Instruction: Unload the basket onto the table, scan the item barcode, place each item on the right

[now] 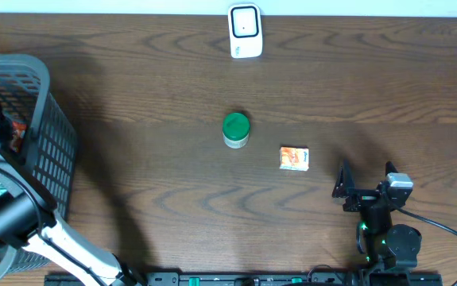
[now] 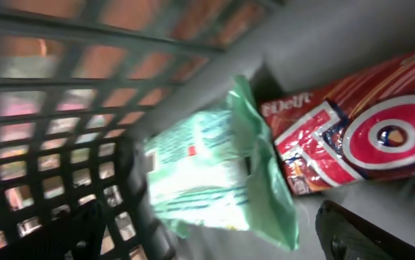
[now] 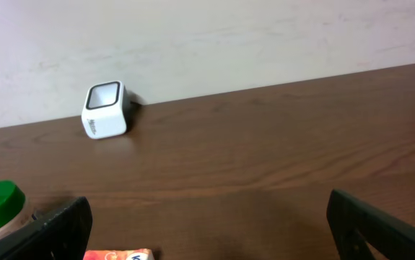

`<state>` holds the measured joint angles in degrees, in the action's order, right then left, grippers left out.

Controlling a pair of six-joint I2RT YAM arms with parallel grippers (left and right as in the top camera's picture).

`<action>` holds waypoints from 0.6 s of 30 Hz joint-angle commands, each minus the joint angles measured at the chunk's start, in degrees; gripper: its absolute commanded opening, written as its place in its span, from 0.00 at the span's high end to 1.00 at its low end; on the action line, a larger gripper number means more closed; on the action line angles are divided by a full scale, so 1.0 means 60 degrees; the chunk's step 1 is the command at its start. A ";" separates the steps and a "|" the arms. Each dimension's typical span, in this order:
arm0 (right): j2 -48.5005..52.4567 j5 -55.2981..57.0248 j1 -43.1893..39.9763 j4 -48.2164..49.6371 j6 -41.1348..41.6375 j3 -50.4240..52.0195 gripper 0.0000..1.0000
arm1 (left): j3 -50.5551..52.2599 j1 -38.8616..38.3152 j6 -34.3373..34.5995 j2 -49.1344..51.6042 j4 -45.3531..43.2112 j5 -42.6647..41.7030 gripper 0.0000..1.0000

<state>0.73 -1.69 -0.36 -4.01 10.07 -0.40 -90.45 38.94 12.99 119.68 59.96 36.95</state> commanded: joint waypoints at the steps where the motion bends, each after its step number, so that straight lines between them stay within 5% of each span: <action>1: -0.0015 0.0015 0.0095 -0.0029 0.0066 0.0011 0.01 | 0.0131 -0.0018 -0.0153 0.0517 -0.0011 0.0171 0.07; 18: -0.0015 0.0015 0.0095 -0.0029 0.0066 0.0011 0.01 | 0.1031 0.0652 0.0743 0.1060 0.0091 0.0452 0.06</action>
<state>0.73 -1.69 -0.36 -4.01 10.09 -0.40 -87.24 40.95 15.20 123.44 60.82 43.97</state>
